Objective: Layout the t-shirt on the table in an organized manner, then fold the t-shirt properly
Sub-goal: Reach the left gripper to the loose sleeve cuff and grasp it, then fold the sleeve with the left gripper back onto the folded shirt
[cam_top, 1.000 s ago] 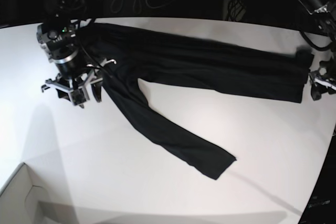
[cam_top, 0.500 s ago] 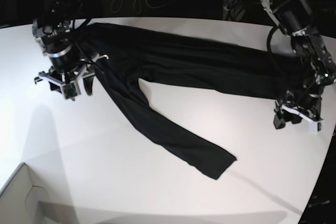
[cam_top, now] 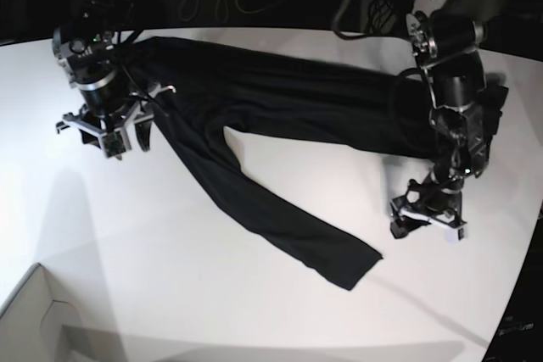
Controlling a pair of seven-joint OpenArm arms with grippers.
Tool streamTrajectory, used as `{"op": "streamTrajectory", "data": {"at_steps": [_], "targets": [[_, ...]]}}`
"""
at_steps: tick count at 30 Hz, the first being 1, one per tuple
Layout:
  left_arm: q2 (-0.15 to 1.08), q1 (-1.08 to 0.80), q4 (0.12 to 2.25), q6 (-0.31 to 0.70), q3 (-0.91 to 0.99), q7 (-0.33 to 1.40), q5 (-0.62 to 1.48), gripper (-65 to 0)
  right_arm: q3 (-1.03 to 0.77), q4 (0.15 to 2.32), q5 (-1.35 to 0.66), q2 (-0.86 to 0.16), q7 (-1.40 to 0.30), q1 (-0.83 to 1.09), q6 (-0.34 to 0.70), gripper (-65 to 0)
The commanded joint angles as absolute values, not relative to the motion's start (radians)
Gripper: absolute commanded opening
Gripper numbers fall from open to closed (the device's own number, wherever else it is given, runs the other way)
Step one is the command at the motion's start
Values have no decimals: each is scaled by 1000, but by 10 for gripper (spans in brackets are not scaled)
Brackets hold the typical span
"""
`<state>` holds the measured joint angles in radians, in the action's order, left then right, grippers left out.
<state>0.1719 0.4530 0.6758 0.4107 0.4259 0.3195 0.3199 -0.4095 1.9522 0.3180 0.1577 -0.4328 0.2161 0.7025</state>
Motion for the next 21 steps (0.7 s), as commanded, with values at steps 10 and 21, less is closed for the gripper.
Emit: {"op": "streamTrajectory", "data": {"at_steps": [10,21], "targets": [[154,625,437,414,202,125,338,-256,-407,1974,305,157,-407,213,698,-379],[94,667,375,414,196,122,331,-256,-406,1974,305,157,-407,213,698,-379]]}}
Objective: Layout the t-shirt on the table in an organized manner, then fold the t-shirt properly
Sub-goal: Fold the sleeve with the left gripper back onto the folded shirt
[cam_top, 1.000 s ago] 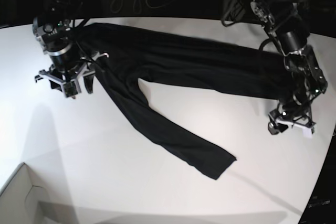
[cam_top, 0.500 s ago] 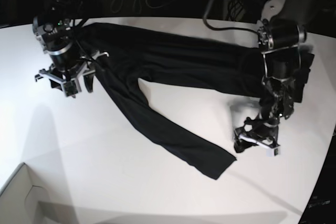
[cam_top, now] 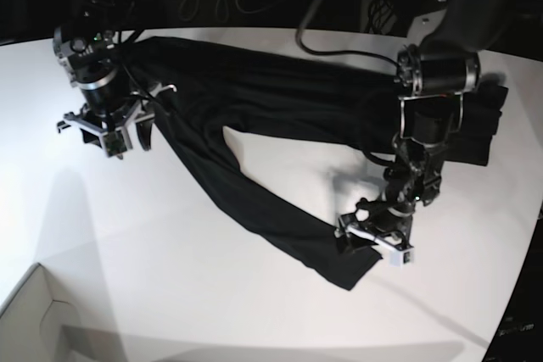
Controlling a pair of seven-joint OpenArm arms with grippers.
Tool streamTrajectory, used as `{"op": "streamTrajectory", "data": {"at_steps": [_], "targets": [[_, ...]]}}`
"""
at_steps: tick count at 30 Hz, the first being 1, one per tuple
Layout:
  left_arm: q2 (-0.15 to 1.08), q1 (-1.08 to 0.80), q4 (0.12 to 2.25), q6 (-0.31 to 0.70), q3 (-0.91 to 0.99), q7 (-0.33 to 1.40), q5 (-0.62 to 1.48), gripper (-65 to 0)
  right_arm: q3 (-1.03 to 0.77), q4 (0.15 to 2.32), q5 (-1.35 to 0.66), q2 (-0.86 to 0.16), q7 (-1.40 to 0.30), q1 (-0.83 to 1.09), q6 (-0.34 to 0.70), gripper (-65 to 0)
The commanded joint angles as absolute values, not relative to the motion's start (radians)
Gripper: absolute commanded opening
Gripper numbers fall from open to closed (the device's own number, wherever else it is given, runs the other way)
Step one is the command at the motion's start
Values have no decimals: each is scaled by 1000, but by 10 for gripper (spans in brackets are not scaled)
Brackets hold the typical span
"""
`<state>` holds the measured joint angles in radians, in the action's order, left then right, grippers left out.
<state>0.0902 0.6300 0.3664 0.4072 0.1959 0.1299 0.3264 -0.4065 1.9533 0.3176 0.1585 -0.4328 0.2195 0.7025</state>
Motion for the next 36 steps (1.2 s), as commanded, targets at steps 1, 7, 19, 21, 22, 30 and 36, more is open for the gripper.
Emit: {"op": "streamTrajectory", "data": {"at_steps": [1,7,19,21,22,30,36], "targets": [[94,667,375,414,196,122,331,-257,-406,1974,305,157,-407,213,698,-379],[79,656,354,414,101,120,331,-261,-394,1972,305,157,-409,211,698,-379],[73,690,291,414,42,117,341,-636,-321,1969,305,157,-409,237,698,-380],[77,690,306,415,44,119,343,-650,-318,1966,305,157,-409,245,698,-380],[79,690,331,417,47,125,352,-650,-311,1966,305,157,-409,246,698,-380],[183,519,785,417,194,381,521,-650,-308,1966,305,157,-409,248,698,-380],[225,320,1260,415,361,599,584,-650,-298,1966,303,157,-409,246,698,-380]]}}
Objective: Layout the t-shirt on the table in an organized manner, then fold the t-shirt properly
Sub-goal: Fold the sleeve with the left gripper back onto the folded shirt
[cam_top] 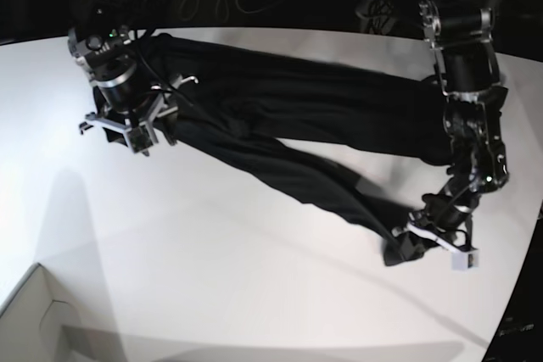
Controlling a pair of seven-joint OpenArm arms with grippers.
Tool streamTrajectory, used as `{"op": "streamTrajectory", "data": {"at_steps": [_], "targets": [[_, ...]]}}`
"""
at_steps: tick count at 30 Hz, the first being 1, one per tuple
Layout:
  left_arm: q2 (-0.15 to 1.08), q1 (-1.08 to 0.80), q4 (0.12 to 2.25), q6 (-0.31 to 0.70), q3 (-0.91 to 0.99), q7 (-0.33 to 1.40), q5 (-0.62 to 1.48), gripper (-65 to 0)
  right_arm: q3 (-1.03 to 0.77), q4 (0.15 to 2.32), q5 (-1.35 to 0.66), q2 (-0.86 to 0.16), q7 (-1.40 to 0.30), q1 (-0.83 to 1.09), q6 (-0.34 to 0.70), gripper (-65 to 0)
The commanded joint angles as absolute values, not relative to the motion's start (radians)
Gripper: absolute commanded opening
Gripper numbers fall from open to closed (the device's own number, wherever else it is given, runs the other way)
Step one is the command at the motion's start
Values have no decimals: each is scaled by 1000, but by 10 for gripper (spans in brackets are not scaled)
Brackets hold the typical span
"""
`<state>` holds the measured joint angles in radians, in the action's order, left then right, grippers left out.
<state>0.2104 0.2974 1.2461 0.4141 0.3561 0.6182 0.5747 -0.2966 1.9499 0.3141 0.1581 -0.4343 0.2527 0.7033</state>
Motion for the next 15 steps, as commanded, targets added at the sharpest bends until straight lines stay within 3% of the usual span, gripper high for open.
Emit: {"op": "streamTrajectory", "data": {"at_steps": [1,9,15], "targets": [[220,291,1326,415,401,631,585,-650,-298,1966,303,157,-409,246,698,-380],[214,94,1728,417,616,837,585,-650,-291,1954,303,157,-409,248,698,-380],[214,-36,1867,424,662,848,585,-650,-291,1917,303,157,-409,248,698,-380]]}}
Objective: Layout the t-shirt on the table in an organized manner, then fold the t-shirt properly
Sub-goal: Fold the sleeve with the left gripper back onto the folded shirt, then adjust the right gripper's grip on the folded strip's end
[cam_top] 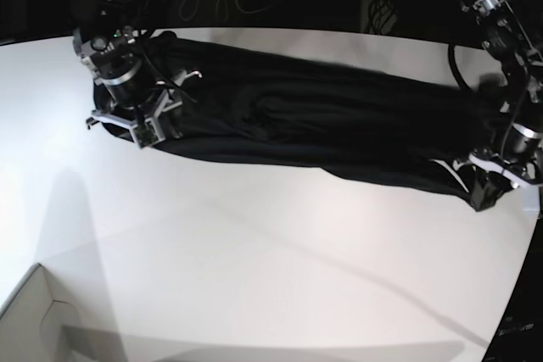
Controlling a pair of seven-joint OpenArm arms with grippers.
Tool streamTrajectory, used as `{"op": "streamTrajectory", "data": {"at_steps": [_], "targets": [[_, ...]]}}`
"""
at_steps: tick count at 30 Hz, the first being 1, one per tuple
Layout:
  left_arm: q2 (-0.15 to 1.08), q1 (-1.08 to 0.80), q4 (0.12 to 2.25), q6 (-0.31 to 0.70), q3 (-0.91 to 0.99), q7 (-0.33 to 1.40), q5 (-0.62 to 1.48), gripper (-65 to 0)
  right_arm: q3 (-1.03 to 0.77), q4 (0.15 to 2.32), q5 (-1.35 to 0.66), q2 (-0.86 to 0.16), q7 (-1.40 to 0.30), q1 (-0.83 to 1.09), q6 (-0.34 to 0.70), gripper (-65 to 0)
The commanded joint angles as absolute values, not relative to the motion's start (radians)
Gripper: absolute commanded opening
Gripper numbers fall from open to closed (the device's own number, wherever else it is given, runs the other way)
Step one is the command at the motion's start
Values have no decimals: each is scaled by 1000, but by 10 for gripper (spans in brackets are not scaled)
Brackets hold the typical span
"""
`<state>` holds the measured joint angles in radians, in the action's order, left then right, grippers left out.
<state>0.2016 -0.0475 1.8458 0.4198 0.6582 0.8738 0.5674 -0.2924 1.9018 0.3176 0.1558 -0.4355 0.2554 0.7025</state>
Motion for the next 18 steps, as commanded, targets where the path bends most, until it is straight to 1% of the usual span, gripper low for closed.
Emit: {"op": "streamTrajectory", "data": {"at_steps": [1,7,11,18], "targets": [[216,-58,1880,424,667,848,585,-650,-292,1917,303,157,-409,249,698,-380],[216,-134,1888,426,733,843,585,-650,-292,1917,303,157,-407,262,698,-380],[216,-151,1888,426,734,842,585,-650,-291,1906,303,157,-407,255,698,-379],[214,-143,1888,426,733,846,585,-650,-242,1776,305,157,-409,134,698,-378]]}}
